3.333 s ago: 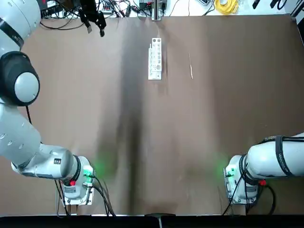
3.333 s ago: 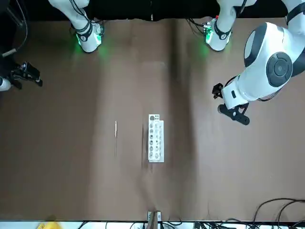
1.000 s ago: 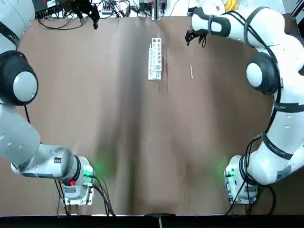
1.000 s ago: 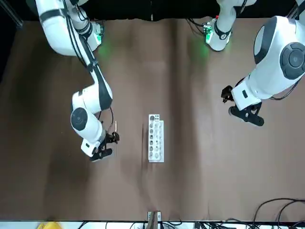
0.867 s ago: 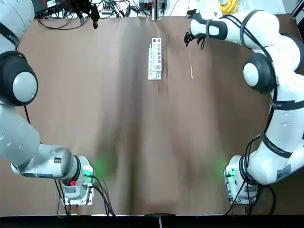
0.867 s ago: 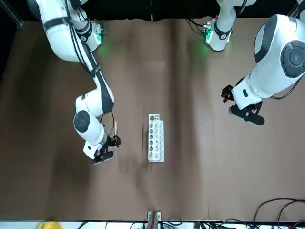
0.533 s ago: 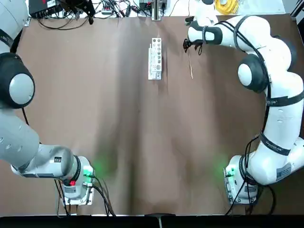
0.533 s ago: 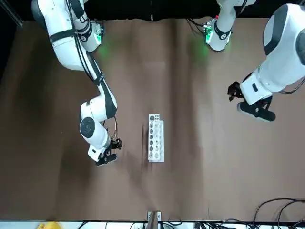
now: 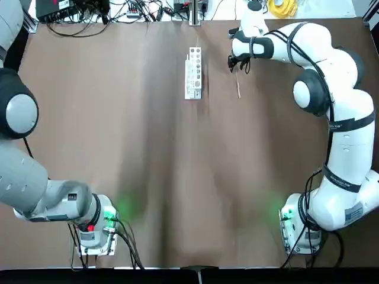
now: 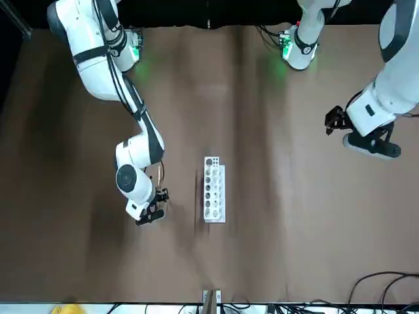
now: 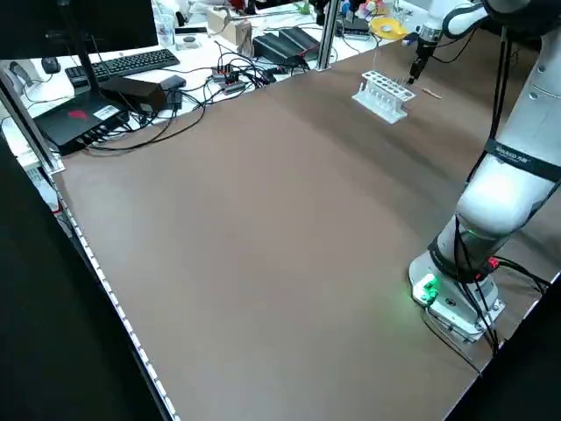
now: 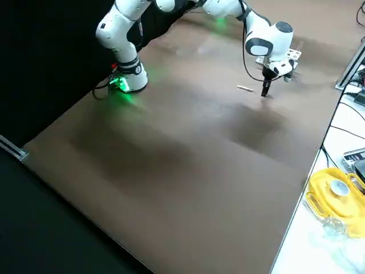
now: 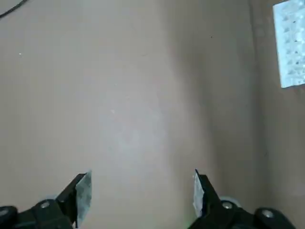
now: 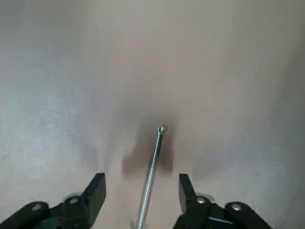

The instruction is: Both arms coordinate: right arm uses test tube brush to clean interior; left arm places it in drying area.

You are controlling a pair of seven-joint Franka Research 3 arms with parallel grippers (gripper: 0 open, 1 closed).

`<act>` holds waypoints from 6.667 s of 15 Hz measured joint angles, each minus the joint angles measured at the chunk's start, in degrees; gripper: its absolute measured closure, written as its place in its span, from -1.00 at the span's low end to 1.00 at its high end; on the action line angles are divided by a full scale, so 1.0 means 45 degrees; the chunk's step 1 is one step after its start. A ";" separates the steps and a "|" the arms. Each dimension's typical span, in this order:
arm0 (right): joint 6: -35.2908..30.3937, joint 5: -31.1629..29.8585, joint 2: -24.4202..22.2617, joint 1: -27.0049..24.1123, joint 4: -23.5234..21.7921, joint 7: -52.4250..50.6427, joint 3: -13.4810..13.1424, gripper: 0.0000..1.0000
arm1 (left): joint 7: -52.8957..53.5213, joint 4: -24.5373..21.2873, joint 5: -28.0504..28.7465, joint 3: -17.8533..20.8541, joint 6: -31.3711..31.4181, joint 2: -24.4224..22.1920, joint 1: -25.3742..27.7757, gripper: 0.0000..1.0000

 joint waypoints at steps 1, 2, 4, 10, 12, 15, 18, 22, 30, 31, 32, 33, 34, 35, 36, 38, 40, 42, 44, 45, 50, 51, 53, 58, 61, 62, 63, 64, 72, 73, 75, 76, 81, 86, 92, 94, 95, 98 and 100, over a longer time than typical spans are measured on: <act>-0.0123 0.0002 0.0016 0.0001 0.0001 0.0013 0.0000 -0.26 | -0.0217 -0.0002 0.0000 0.0000 0.0017 -0.0088 0.0031 -0.99; -0.0237 0.0002 0.0026 0.0001 0.0003 0.0015 0.0000 -0.24 | -0.0516 -0.0002 0.0000 -0.0002 0.0031 -0.0166 0.0057 -0.99; -0.0334 0.0002 0.0039 0.0001 0.0003 0.0022 0.0000 -0.19 | -0.0854 -0.0078 -0.0001 -0.0018 0.0089 -0.0303 0.0291 -0.99; -0.0356 0.0002 0.0208 0.0136 0.0004 0.0453 0.0005 -0.01 | -0.0989 -0.1477 -0.1177 -0.0031 0.1251 -0.1137 0.1530 -0.99; -0.0354 -0.0006 0.0218 0.0163 0.0033 0.0486 -0.0005 0.08 | -0.0989 -0.1512 -0.1175 -0.0046 0.1282 -0.1256 0.1493 -0.99; -0.0378 -0.0018 0.0222 0.0161 0.0067 0.0509 -0.0072 0.52 | -0.0989 -0.1344 -0.0450 -0.0122 0.0864 -0.1282 0.1343 -0.99; -0.0379 -0.0017 0.0226 0.0162 0.0068 0.0516 -0.0098 0.84 | -0.0989 -0.0896 -0.0400 -0.0124 0.0255 -0.1156 0.1336 -0.99; -0.0406 -0.0066 0.0229 0.0164 0.0085 0.0492 -0.0092 0.96 | -0.0989 -0.0755 -0.0400 -0.0125 0.0039 -0.1041 0.1336 -0.99; -0.3418 -0.0047 -0.0708 0.0258 0.0959 -0.1919 0.0064 0.96 | -0.0937 -0.0746 -0.0378 -0.0145 -0.0005 -0.0977 0.1365 -0.99; -0.3546 -0.0008 -0.0900 0.0263 0.0992 -0.2431 0.0097 0.96 | -0.0941 -0.0746 -0.0378 -0.0155 -0.0005 -0.0975 0.1365 -0.99; -0.3632 0.0134 -0.1086 0.0258 0.1009 -0.2926 0.0132 0.96 | -0.0952 -0.0745 -0.0378 -0.0168 -0.0006 -0.0972 0.1362 -0.99; -0.3788 0.0488 -0.1259 0.0236 0.1019 -0.3363 0.0188 0.96 | -0.0962 -0.0745 -0.0378 -0.0184 -0.0006 -0.0969 0.1354 -0.99; -0.3915 0.0877 -0.1394 0.0193 0.1023 -0.3873 0.0240 0.96 | -0.0964 -0.0745 -0.0377 -0.0199 -0.0006 -0.0966 0.1347 -0.99; -0.3975 0.1217 -0.1506 0.0129 0.1029 -0.4644 0.0287 0.96 | -0.0964 -0.0745 -0.0377 -0.0208 -0.0006 -0.0965 0.1348 -0.99; -0.4002 0.1537 -0.1611 0.0058 0.1029 -0.5534 0.0316 0.96 | -0.0964 -0.0744 -0.0376 -0.0211 -0.0006 -0.0965 0.1348 -0.99; -0.4012 0.2228 -0.1749 -0.0099 0.1031 -0.7158 0.0358 0.96 | -0.0960 -0.0744 -0.0375 -0.0211 -0.0006 -0.0965 0.1355 -0.99; -0.4016 0.3355 -0.1877 -0.0198 0.1049 -0.9232 0.0405 0.96 | -0.0953 -0.0743 -0.0372 -0.0211 -0.0006 -0.0965 0.1359 -0.99; -0.4015 0.3738 -0.2090 -0.0197 0.1112 -1.0187 0.0448 0.96 | -0.0952 -0.0741 -0.0371 -0.0211 -0.0006 -0.0965 0.1357 -0.99; -0.4020 0.4518 -0.2332 -0.0199 0.1138 -1.1027 0.0469 0.96 | -0.0950 -0.0740 -0.0371 -0.0217 -0.0006 -0.0965 0.1357 -0.99; -0.4021 0.5141 -0.2419 -0.0210 0.1140 -1.1705 0.0468 0.96 | -0.0950 -0.0740 -0.0371 -0.0220 -0.0006 -0.0965 0.1354 -0.99; -0.4020 0.7418 -0.2672 -0.0385 0.1150 -1.5996 0.0470 0.96 | -0.0950 -0.0738 -0.0371 -0.0228 -0.0006 -0.0965 0.1353 -0.99; -0.4020 0.8049 -0.2669 -0.0410 0.1147 -1.6807 0.0469 0.96 | -0.0950 -0.0738 -0.0368 -0.0228 -0.0006 -0.0965 0.1357 -0.99; -0.4019 0.9578 -0.2667 -0.0445 0.1145 -1.8393 0.0467 0.96 | -0.0950 -0.0735 -0.0363 -0.0228 -0.0006 -0.0965 0.1363 -0.99; -0.4018 1.3033 -0.2664 -0.0461 0.1145 -2.1665 0.0470 0.96 | -0.0950 -0.0733 -0.0360 -0.0231 -0.0006 -0.0965 0.1356 -0.99; -0.4017 1.5258 -0.2650 -0.0464 0.1144 -2.3578 0.0468 0.96 | -0.0950 -0.0732 -0.0360 -0.0235 -0.0006 -0.0965 0.1351 -0.99; -0.4011 1.6124 -0.2622 -0.0481 0.1145 -2.4105 0.0468 0.96 | -0.0950 -0.0732 -0.0360 -0.0237 -0.0006 -0.0965 0.1349 -0.99; -0.3996 1.6529 -0.2598 -0.0493 0.1146 -2.4419 0.0467 0.96 | -0.0950 -0.0731 -0.0360 -0.0243 -0.0006 -0.0965 0.1347 -0.99; -0.3990 1.6991 -0.2560 -0.0505 0.1147 -2.4821 0.0466 0.96 | -0.0950 -0.0731 -0.0360 -0.0250 -0.0006 -0.0965 0.1346 -0.99; -0.3985 2.0569 -0.1836 -0.0480 0.1164 -2.7474 0.0491 0.96 | -0.0950 -0.0724 -0.0359 -0.0254 -0.0005 -0.0965 0.1406 -0.99; -0.3981 2.0626 -0.1792 -0.0458 0.1164 -2.7530 0.0498 0.96 | -0.0950 -0.0724 -0.0359 -0.0254 -0.0005 -0.0963 0.1424 -0.99; -0.3503 2.0683 -0.1774 -0.0357 0.1191 -2.7672 0.0512 0.96 | -0.0950 -0.0724 -0.0359 -0.0254 -0.0005 -0.0955 0.1430 -0.99; -0.3124 2.0703 -0.1774 -0.0267 0.1220 -2.7791 0.0530 0.96 | -0.0950 -0.0724 -0.0359 -0.0254 -0.0001 -0.0951 0.1430 -0.99; -0.2145 2.0792 -0.1371 0.0219 0.1704 -2.8138 0.0575 0.96 | -0.0967 -0.0724 -0.0359 -0.0257 0.0057 -0.0900 0.1421 -0.99; -0.2142 2.0861 -0.0849 0.0381 0.2110 -2.8272 0.0579 0.96 | -0.0987 -0.0723 -0.0359 -0.0265 0.0225 -0.0669 0.1428 -0.99; -0.2140 2.0887 -0.0712 0.0381 0.2114 -2.8594 0.0578 0.96 | -0.0991 -0.0711 -0.0359 -0.0264 0.0284 -0.0577 0.1441 -0.99; -0.2141 2.0891 -0.0686 0.0381 0.2114 -2.8599 0.0575 0.96 | -0.0991 -0.0709 -0.0359 -0.0264 0.0284 -0.0576 0.1447 -0.99; -0.2141 2.0891 -0.0677 0.0377 0.2114 -2.8600 0.0564 0.96 | -0.0991 -0.0709 -0.0359 -0.0264 0.0284 -0.0576 0.1448 -0.99; -0.2141 2.0892 -0.0663 0.0340 0.2114 -2.8610 0.0550 0.96 | -0.0991 -0.0709 -0.0359 -0.0265 0.0284 -0.0576 0.1448 -0.99; -0.2141 2.0892 -0.0662 0.0308 0.2114 -2.8620 0.0542 0.96 | -0.0991 -0.0709 -0.0359 -0.0265 0.0284 -0.0576 0.1448 -0.99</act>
